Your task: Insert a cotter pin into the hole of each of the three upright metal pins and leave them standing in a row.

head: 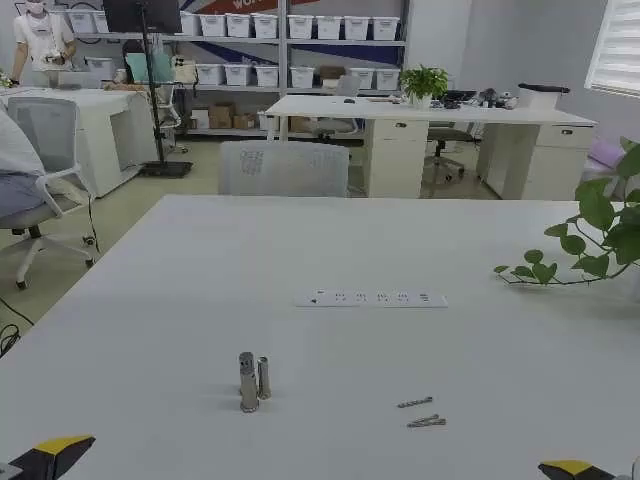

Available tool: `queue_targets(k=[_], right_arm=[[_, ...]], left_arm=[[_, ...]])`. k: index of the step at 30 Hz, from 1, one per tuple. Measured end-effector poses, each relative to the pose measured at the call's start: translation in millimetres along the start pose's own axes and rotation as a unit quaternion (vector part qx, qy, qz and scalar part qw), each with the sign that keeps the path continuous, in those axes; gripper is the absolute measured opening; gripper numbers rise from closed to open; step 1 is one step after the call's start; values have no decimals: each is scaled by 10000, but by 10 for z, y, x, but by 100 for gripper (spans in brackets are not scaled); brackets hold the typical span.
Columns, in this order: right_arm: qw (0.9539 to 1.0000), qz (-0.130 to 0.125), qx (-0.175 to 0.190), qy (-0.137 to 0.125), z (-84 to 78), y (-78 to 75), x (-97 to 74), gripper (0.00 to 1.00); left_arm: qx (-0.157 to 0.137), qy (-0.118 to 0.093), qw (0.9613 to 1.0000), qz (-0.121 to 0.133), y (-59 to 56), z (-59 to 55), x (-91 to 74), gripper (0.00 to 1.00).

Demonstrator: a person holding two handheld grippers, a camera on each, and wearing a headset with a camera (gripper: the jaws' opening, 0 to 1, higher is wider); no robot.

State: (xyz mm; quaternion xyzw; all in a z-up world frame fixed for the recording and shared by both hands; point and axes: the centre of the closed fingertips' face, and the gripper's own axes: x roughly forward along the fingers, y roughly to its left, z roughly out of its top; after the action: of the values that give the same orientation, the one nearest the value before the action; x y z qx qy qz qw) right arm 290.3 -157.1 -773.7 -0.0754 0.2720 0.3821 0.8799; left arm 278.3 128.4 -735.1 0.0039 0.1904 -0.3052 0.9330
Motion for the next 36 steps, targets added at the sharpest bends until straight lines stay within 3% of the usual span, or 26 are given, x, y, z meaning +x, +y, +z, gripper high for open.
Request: queue_targets(k=[36], right_arm=[[10000,23,-14,-1,4,7,0,100]], left_arm=[[37,52,9999,-80,-31,-15,13,100]])
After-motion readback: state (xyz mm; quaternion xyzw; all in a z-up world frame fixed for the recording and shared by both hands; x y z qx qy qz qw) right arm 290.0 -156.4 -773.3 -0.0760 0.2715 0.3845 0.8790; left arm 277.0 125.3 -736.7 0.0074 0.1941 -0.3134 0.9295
